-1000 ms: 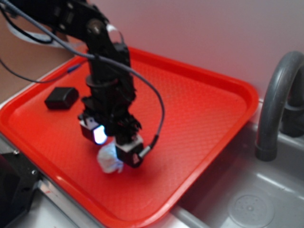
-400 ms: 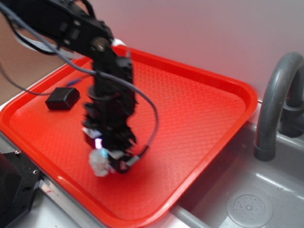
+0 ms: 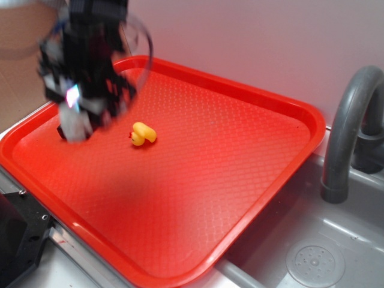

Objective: Grab the white paper.

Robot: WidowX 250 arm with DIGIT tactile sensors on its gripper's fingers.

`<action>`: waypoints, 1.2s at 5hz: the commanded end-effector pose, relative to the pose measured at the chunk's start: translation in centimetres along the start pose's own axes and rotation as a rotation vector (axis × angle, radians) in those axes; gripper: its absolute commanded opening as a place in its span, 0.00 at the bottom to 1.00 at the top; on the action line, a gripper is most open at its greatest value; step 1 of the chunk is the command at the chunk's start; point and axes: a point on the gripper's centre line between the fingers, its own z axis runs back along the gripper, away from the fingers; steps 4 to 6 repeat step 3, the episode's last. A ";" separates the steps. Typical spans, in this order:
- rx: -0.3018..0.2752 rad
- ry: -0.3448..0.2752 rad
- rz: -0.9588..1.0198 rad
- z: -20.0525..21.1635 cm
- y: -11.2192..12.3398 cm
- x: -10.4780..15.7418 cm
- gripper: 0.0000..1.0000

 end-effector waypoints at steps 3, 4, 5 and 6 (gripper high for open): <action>-0.247 -0.141 0.000 13.6 7.3 0.7 1.00; -0.247 -0.141 0.000 13.6 7.3 0.7 1.00; -0.247 -0.141 0.000 13.6 7.3 0.7 1.00; -0.247 -0.141 0.000 13.6 7.3 0.7 1.00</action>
